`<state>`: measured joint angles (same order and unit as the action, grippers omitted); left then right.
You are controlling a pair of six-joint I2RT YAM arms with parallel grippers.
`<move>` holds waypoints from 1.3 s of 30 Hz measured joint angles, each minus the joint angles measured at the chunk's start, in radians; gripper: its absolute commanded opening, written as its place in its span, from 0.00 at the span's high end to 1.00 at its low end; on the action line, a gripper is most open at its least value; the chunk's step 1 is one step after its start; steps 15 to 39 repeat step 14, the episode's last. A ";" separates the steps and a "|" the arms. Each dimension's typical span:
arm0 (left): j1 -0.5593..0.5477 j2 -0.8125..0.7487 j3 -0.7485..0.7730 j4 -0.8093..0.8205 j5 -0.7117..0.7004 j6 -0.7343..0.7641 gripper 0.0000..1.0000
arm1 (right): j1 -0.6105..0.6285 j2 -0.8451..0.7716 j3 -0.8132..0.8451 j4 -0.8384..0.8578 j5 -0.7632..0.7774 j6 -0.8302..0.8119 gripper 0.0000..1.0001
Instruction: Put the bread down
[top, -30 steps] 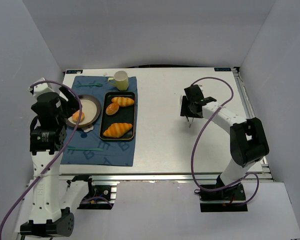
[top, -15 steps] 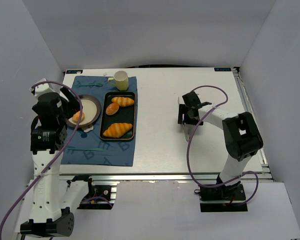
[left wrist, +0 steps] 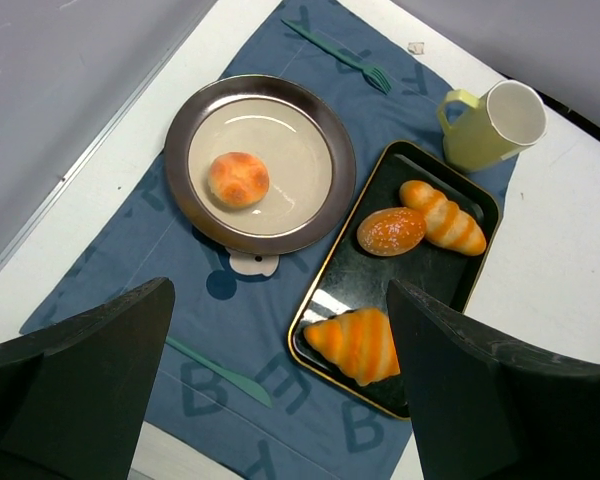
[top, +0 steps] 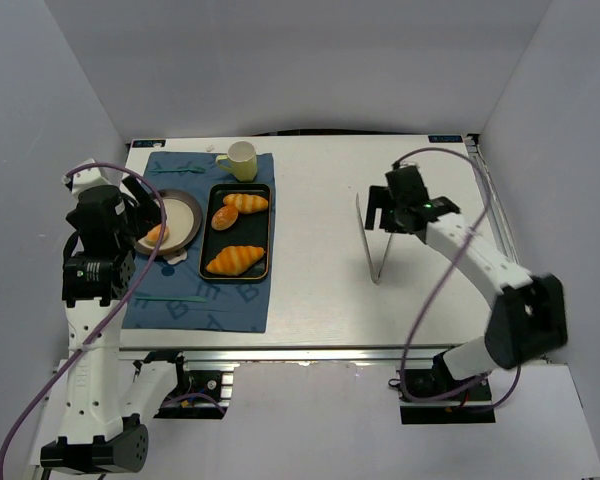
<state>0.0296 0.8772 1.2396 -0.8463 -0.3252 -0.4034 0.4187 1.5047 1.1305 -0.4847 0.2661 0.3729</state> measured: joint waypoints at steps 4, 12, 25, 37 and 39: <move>0.000 0.003 0.003 -0.018 -0.001 0.008 0.02 | 0.000 -0.247 0.019 -0.043 -0.018 -0.005 0.11; 0.000 0.007 0.000 -0.053 0.001 0.046 0.02 | 0.000 -0.611 -0.074 -0.121 -0.088 0.007 0.10; 0.000 -0.003 -0.012 -0.053 0.008 0.048 0.02 | 0.000 -0.665 -0.108 -0.140 -0.093 0.009 0.10; 0.000 -0.003 -0.012 -0.053 0.008 0.048 0.02 | 0.000 -0.665 -0.108 -0.140 -0.093 0.009 0.10; 0.000 -0.003 -0.012 -0.053 0.008 0.048 0.02 | 0.000 -0.665 -0.108 -0.140 -0.093 0.009 0.10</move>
